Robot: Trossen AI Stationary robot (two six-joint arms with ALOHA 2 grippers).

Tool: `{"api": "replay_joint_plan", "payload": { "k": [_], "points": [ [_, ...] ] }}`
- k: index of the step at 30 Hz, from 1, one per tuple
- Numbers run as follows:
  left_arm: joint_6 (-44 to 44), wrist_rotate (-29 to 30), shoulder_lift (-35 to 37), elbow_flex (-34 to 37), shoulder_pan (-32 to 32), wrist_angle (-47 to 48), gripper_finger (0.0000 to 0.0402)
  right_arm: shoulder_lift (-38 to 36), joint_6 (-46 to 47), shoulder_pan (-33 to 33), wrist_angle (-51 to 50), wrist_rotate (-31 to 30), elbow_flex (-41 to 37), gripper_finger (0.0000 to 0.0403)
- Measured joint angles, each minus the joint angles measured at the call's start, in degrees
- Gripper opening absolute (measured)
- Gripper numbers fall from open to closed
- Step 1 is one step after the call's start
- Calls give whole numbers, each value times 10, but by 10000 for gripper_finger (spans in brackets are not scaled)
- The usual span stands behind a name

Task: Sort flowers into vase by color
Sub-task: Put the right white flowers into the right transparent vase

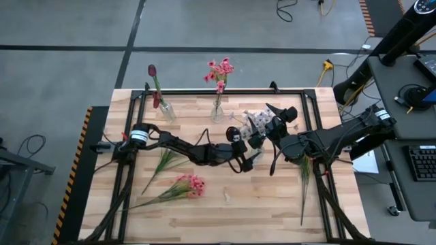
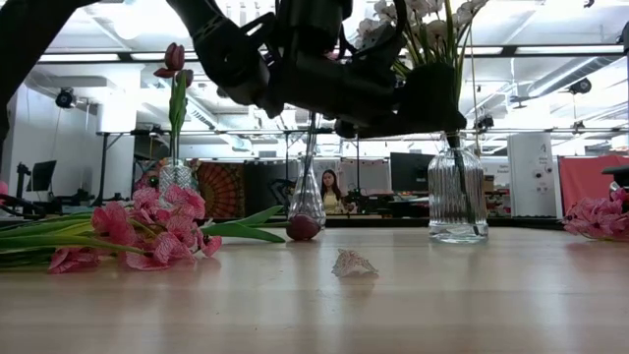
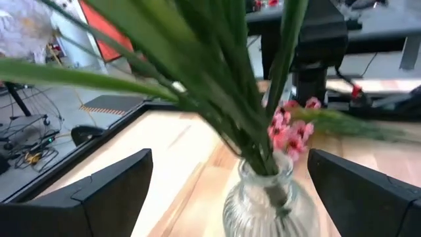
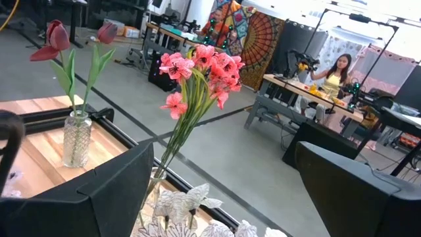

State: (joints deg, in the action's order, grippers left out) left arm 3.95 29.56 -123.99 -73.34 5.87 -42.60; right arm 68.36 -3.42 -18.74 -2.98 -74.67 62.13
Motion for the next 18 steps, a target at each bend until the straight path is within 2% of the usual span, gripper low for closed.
{"api": "replay_joint_plan", "payload": {
  "k": [6,18],
  "points": [
    [0,11,17,17,1,21,385,0,-1,0,4,0,0,364],
    [2,16,78,110,11,19,385,-2,28,0,7,-2,0,364]
  ]
}}
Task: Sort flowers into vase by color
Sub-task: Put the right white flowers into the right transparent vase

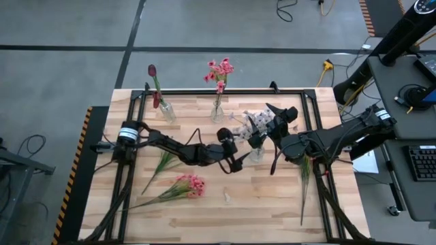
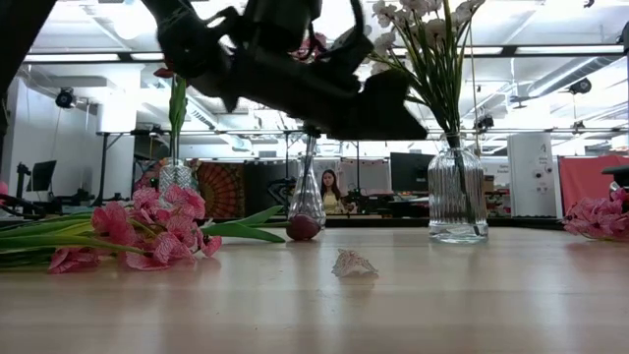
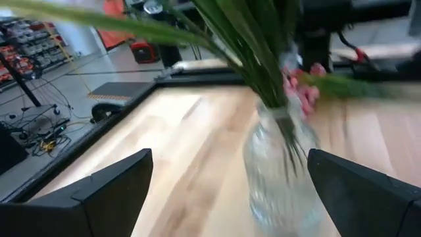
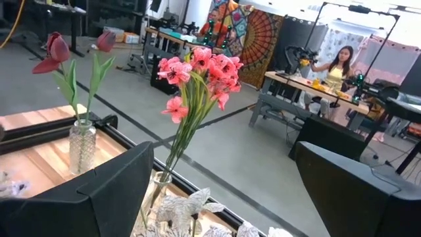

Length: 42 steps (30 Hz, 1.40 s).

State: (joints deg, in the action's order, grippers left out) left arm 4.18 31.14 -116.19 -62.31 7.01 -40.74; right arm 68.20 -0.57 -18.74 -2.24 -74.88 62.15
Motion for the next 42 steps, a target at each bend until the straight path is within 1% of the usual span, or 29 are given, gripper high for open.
{"api": "replay_joint_plan", "payload": {
  "k": [6,8,12,15,17,19,21,23,25,30,33,35,38,42],
  "points": [
    [18,-1,48,55,31,14,385,-2,37,0,-3,-3,0,364],
    [23,-2,73,78,45,34,385,-2,42,0,-4,-3,0,364],
    [47,-2,136,124,81,32,382,-2,45,0,-4,-3,0,364],
    [58,-4,182,146,104,28,376,-2,45,0,-4,-3,0,364],
    [58,-5,206,148,112,28,372,-2,45,0,-5,-3,0,364],
    [68,-11,221,148,114,-12,369,-2,45,0,-5,-3,0,364],
    [78,-43,223,137,113,-88,368,-2,45,0,-4,-3,0,364],
    [94,-67,208,117,104,-168,367,-2,45,0,-4,-3,0,364],
    [109,-67,188,94,92,-204,366,-2,45,0,-4,-3,0,364],
    [114,-68,97,-11,62,-200,359,-2,46,0,-4,-3,0,364],
    [129,-42,46,-68,57,-197,355,-2,45,0,-4,-3,0,364],
    [130,-29,18,-92,53,-196,354,-2,45,0,-4,-2,0,364],
    [145,-31,-9,-127,50,-196,354,-2,41,0,-4,-2,0,364],
    [160,-31,-22,-157,47,-201,350,-2,40,0,-4,-2,0,364]
  ]
}}
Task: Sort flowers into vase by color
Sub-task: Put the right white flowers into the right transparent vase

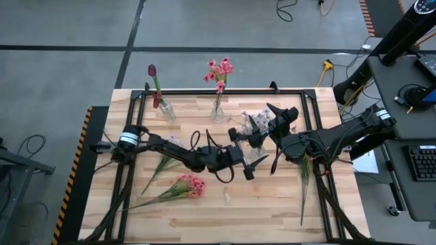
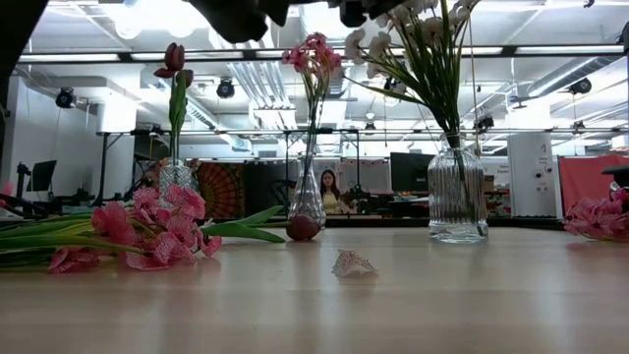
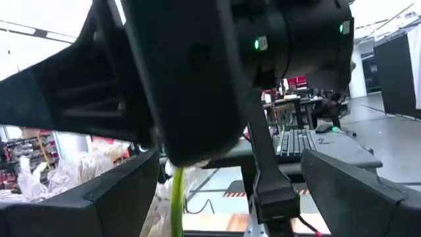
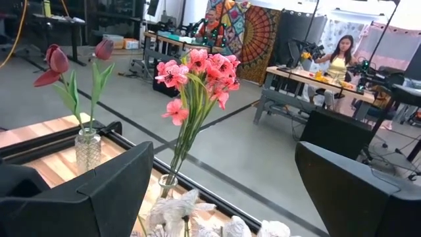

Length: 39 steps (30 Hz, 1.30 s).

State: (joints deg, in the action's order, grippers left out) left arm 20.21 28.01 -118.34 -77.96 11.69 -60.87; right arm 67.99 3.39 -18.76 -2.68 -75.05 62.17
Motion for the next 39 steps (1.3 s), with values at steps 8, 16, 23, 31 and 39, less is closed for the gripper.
{"api": "replay_joint_plan", "payload": {
  "k": [8,16,23,31,39],
  "points": [
    [-3,-1,-2,-8,-14,-5,323,0,-2,0,0,0,0,364],
    [-7,-1,-1,-11,-17,-6,245,0,-2,0,0,0,0,364],
    [-8,-1,0,-11,-18,-6,148,0,1,0,0,0,-1,364],
    [-12,-1,0,-11,-18,-6,66,0,5,0,0,1,-1,364],
    [-12,-1,0,-11,-18,-6,39,0,7,0,0,1,-1,364]
  ]
}}
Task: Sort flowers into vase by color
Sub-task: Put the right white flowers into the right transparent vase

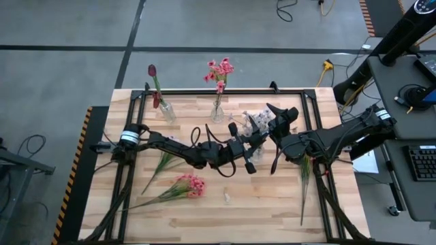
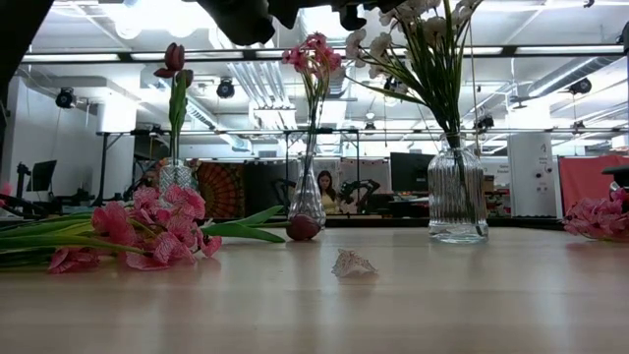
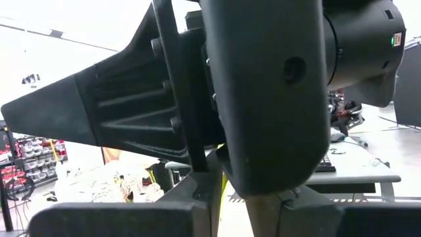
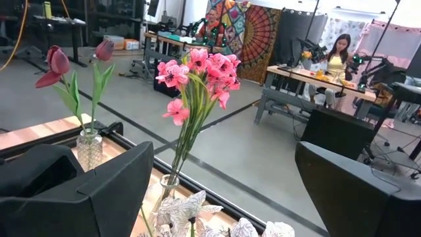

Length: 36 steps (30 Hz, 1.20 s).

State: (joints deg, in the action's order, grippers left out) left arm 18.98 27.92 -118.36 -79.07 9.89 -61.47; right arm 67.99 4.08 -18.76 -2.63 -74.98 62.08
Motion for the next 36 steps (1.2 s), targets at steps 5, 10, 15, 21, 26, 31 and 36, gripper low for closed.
{"api": "replay_joint_plan", "payload": {
  "k": [5,10,15,21,26,31,36],
  "points": [
    [0,0,0,0,0,0,38,0,0,0,0,0,0,364],
    [0,0,0,0,0,0,38,0,-1,0,4,0,0,364],
    [0,0,0,0,0,1,38,0,-2,0,5,0,4,364],
    [0,0,0,0,0,2,38,0,-2,0,8,0,11,364],
    [0,0,-1,0,0,6,38,0,-6,0,8,0,20,364],
    [0,0,-1,0,0,6,38,0,-9,0,12,0,25,364],
    [0,0,-2,0,0,7,38,0,-11,0,12,0,25,364]
  ]
}}
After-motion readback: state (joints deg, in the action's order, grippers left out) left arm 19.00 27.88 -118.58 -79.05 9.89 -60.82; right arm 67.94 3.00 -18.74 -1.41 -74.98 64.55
